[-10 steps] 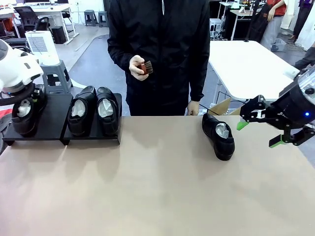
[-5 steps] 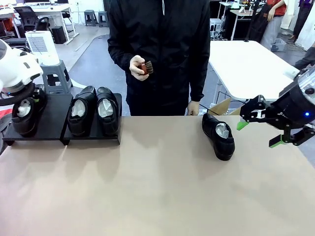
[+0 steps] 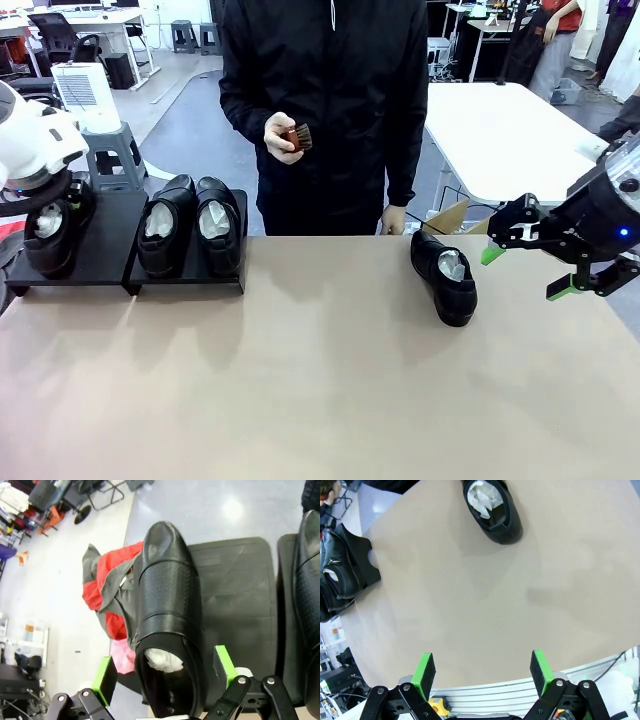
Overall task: Organize the shoes by placing them on the stand.
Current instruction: Pick up one Shoe and place it in the middle of the table.
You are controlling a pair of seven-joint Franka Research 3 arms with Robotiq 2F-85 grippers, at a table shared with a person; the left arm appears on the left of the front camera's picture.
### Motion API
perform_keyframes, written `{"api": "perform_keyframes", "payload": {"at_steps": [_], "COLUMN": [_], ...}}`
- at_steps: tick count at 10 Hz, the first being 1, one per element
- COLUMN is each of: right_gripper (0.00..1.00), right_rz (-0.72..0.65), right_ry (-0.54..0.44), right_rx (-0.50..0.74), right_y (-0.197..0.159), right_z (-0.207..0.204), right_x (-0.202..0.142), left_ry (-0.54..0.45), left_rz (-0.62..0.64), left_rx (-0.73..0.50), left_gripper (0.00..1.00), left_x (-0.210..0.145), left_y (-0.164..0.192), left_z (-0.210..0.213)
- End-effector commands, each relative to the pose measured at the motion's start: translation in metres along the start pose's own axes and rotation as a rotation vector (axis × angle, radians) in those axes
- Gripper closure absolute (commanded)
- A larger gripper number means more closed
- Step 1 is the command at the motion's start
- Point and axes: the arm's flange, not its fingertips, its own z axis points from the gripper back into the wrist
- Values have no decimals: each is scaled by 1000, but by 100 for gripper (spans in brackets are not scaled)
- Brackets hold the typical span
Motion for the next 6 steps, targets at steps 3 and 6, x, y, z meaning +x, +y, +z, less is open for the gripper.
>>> {"api": "perform_keyframes", "payload": {"at_steps": [3, 6], "right_gripper": [0, 0], "right_rz": [10, 20], "right_ry": [13, 58], "right_rx": [19, -53], "right_y": [0, 4], "right_z": [0, -9], "right_x": [1, 25], "left_ry": [-139, 40], "left_rz": [1, -174], "left_rx": [-90, -339], "left_gripper": [0, 0], "left_x": [18, -1], "left_y": [4, -18], "left_z": [115, 172]}}
